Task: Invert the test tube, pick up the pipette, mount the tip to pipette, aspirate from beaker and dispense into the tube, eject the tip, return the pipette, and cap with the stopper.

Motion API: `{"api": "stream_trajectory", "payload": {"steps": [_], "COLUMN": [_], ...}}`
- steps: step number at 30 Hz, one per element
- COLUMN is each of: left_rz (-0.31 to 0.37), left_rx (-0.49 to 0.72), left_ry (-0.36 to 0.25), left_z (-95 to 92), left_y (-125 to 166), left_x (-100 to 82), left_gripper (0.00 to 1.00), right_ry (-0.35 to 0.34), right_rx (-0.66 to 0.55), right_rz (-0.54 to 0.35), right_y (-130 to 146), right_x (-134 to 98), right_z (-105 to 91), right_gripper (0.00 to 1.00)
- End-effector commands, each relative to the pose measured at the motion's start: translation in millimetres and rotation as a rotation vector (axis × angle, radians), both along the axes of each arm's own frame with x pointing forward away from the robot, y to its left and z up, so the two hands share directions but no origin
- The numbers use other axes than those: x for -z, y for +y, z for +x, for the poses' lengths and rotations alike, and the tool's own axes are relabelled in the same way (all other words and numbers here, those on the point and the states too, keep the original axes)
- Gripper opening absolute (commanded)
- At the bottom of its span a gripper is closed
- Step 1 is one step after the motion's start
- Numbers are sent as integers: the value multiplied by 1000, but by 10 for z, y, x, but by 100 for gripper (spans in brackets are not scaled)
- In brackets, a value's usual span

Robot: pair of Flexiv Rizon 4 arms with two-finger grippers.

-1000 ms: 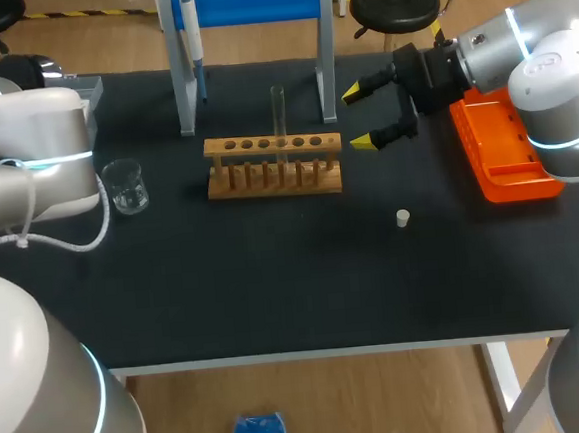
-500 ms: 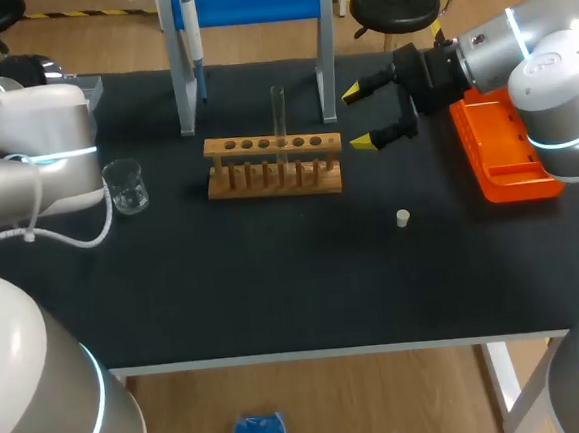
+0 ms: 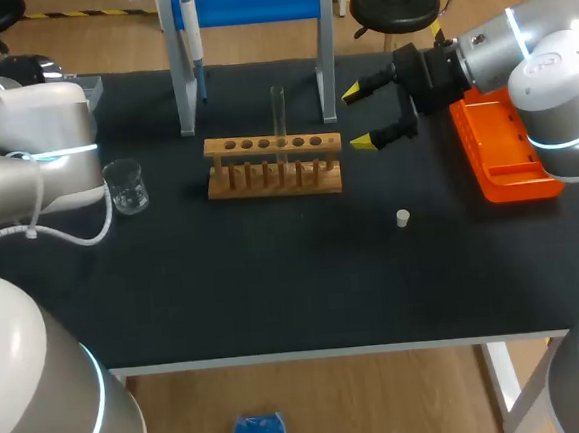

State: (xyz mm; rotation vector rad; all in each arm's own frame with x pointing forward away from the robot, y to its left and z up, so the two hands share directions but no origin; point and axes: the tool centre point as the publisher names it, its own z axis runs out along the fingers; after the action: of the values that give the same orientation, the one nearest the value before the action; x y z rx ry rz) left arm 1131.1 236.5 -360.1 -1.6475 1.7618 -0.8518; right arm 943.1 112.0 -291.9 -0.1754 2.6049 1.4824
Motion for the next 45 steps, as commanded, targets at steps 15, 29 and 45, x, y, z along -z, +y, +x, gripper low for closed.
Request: {"api": "stream_trajectory", "payload": {"steps": [15,29,45], "left_rz": [12,22,21], "left_rx": [6,11,2], "left_ry": [2,7,23], "left_z": [65,93,80], "left_y": [0,-10,3], "left_x": [34,35,81], "left_gripper": [41,37,0], "right_ry": [-1,-1,-1], "right_rx": [1,1,1], "right_rz": [-2,-2,-2], "right_y": [-3,-3,-3], "right_x": [-4,-4,-4], "right_z": [-8,-8,-8], "right_gripper": [100,100,100]}}
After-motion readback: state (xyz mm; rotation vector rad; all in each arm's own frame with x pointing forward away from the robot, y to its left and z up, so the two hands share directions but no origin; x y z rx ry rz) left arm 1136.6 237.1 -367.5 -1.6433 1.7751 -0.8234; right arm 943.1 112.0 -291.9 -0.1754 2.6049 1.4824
